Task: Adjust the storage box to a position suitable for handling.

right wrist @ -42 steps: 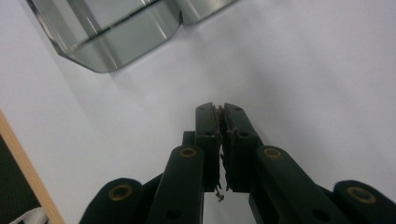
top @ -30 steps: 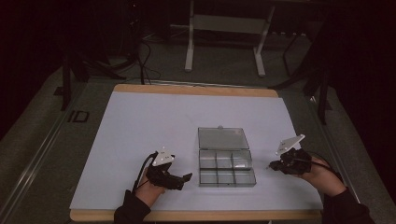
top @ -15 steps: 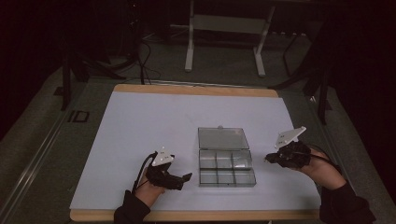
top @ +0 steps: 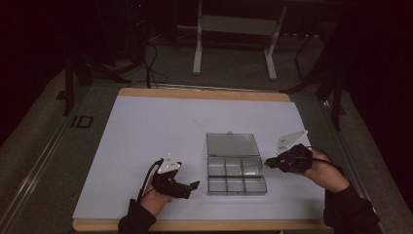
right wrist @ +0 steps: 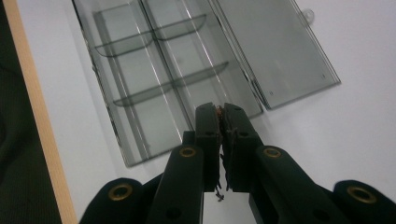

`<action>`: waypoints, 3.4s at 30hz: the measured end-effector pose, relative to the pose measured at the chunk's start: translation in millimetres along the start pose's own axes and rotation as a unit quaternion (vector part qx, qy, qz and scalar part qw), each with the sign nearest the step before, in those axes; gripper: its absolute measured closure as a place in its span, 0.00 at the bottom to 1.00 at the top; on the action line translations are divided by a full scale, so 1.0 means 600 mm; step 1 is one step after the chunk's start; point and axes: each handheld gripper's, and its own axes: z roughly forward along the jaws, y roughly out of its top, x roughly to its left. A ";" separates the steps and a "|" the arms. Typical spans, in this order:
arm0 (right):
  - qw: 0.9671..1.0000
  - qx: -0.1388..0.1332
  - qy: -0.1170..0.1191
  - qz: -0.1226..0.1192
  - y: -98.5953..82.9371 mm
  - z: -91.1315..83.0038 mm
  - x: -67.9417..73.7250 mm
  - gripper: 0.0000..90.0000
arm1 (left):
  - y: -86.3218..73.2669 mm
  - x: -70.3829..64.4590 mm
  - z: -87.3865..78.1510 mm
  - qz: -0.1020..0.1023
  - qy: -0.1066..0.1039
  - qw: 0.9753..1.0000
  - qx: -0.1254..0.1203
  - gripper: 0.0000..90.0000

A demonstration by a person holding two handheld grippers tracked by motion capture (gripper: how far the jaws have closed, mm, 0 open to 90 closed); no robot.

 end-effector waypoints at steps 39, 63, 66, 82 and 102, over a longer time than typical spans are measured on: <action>0.998 0.055 0.041 -0.002 0.002 0.145 -0.005 0.94 | -0.003 0.001 -0.002 0.000 -0.002 1.000 0.001 0.03; 0.999 -0.011 0.024 0.031 -0.017 0.096 0.004 0.65 | 0.009 -0.001 0.000 -0.006 -0.005 1.000 -0.006 0.03; 0.999 -0.023 0.015 0.040 -0.021 0.087 0.003 0.63 | 0.016 -0.003 0.001 0.003 -0.001 1.000 -0.010 0.03; 0.993 -0.073 -0.025 0.084 -0.044 0.068 -0.007 0.55 | 0.069 -0.021 0.012 -0.004 -0.013 1.000 0.006 0.03; 0.979 -0.128 -0.066 0.146 -0.041 0.060 -0.038 0.53 | 0.152 -0.030 0.049 0.038 -0.003 0.999 0.017 0.05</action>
